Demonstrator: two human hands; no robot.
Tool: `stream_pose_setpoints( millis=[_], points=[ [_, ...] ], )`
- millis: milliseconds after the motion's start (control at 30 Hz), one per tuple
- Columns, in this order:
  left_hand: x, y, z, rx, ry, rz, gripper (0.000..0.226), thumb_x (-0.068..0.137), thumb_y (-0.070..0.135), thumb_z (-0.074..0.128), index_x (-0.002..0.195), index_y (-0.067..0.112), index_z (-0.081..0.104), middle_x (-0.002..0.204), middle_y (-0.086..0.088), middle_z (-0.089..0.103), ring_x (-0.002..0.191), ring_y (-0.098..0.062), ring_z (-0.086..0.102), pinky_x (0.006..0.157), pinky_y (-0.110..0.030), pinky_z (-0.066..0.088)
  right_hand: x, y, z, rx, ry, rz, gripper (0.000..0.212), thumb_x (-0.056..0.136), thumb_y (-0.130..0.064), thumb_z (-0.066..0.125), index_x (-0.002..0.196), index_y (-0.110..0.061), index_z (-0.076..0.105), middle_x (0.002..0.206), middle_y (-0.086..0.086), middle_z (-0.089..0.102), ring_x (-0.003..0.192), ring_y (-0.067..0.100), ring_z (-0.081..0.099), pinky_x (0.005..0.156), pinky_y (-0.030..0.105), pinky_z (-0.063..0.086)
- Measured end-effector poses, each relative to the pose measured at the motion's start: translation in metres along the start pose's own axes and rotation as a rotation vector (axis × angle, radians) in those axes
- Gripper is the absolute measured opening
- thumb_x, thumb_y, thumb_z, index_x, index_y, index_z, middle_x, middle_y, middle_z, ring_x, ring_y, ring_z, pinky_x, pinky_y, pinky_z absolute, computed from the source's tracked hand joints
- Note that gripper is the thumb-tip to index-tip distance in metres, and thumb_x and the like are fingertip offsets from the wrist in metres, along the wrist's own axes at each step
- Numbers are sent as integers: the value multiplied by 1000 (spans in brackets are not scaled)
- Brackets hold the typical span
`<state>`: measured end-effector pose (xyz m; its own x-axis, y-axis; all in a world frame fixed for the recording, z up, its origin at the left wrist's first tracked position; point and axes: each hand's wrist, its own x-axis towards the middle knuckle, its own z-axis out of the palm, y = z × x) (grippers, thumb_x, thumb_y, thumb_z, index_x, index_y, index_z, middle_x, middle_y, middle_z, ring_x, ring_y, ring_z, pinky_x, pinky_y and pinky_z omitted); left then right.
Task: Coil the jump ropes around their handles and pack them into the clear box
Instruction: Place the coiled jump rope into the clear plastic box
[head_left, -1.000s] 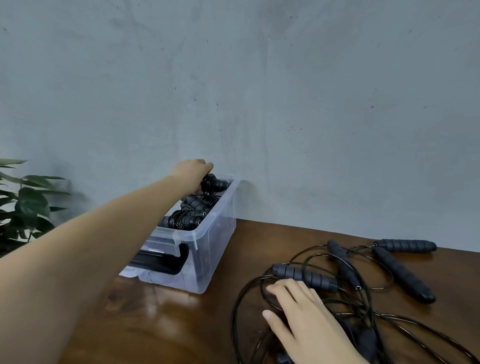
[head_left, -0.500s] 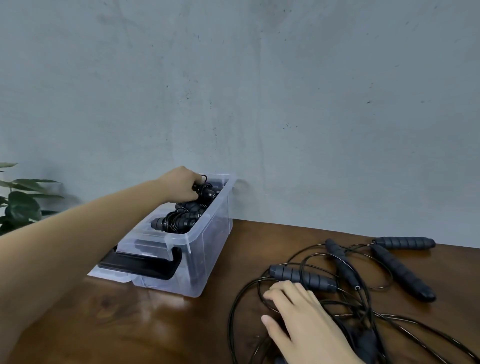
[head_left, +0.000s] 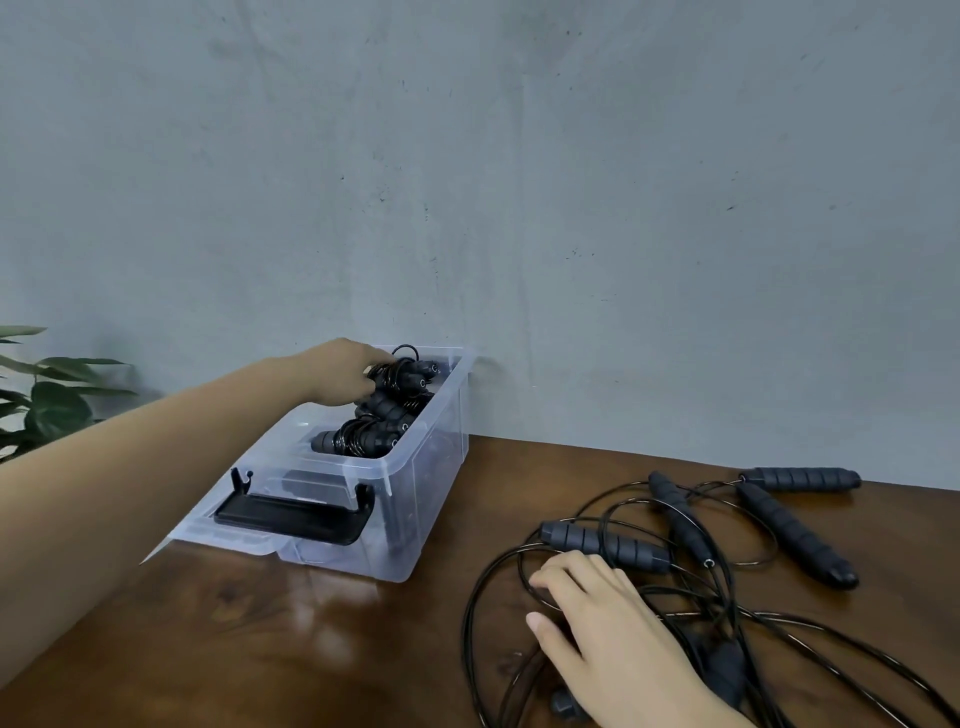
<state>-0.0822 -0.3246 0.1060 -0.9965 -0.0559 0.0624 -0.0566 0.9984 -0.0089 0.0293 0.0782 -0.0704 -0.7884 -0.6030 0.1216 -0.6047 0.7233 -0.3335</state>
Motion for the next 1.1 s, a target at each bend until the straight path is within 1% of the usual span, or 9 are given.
stream_pose_setpoints(
  millis=[67,167,367,467,533,667,900,1000,1100],
  points=[
    [-3,2,-6,-5,20,-2,61,98,12,55,156,30,50,160,-1,51,144,-27,47,115,-38,41,-1,-1,-1,-4,9,-14,48,104,-66,25,143,-46,43,140,-29,32,126,1,37,112,24,32],
    [-12,8,-17,-18,71,7,60,97,6,55,154,24,52,161,-2,49,146,-25,46,117,-37,39,-1,-3,-6,19,29,-19,45,109,-60,26,147,-45,42,144,-28,33,130,0,35,113,22,30],
    [-48,48,-31,-119,254,91,48,95,5,55,138,26,64,137,2,63,117,-18,62,91,-30,44,-8,-7,-15,116,126,-6,35,114,-49,37,147,-44,45,143,-27,42,134,-1,39,116,21,33],
    [-72,89,-25,-180,316,171,41,95,8,59,130,27,68,122,6,67,105,-13,64,80,-19,41,-8,-4,-19,205,256,27,28,112,-45,44,138,-41,55,132,-26,53,127,-2,50,108,20,44],
    [-89,119,-19,-240,325,233,38,98,10,60,130,29,67,113,16,63,99,2,60,80,-9,41,-8,-2,-27,274,378,53,23,110,-40,51,128,-36,63,121,-23,61,116,-1,58,99,24,52],
    [-122,176,0,-374,335,349,32,102,16,61,128,35,64,118,24,62,107,8,57,86,-6,41,-12,8,-62,391,562,129,16,108,-32,58,117,-33,71,108,-23,69,103,-5,63,89,16,51],
    [-158,259,83,-499,107,490,22,96,25,68,115,37,70,103,21,66,98,3,63,85,-24,56,-72,72,-101,324,501,316,14,105,-25,61,105,-32,73,101,-22,71,98,-8,61,84,12,46],
    [-153,285,112,-533,84,494,19,97,31,68,115,38,70,108,20,65,101,3,62,88,-27,55,-89,113,-98,167,465,417,14,102,-25,62,110,-30,73,107,-13,69,100,2,64,90,29,54],
    [-141,313,137,-585,112,456,13,100,41,64,112,38,70,108,20,65,101,2,62,94,-33,54,-89,151,-93,52,445,515,28,103,-31,64,129,-23,68,124,-1,63,117,20,61,98,40,55]
  ],
)
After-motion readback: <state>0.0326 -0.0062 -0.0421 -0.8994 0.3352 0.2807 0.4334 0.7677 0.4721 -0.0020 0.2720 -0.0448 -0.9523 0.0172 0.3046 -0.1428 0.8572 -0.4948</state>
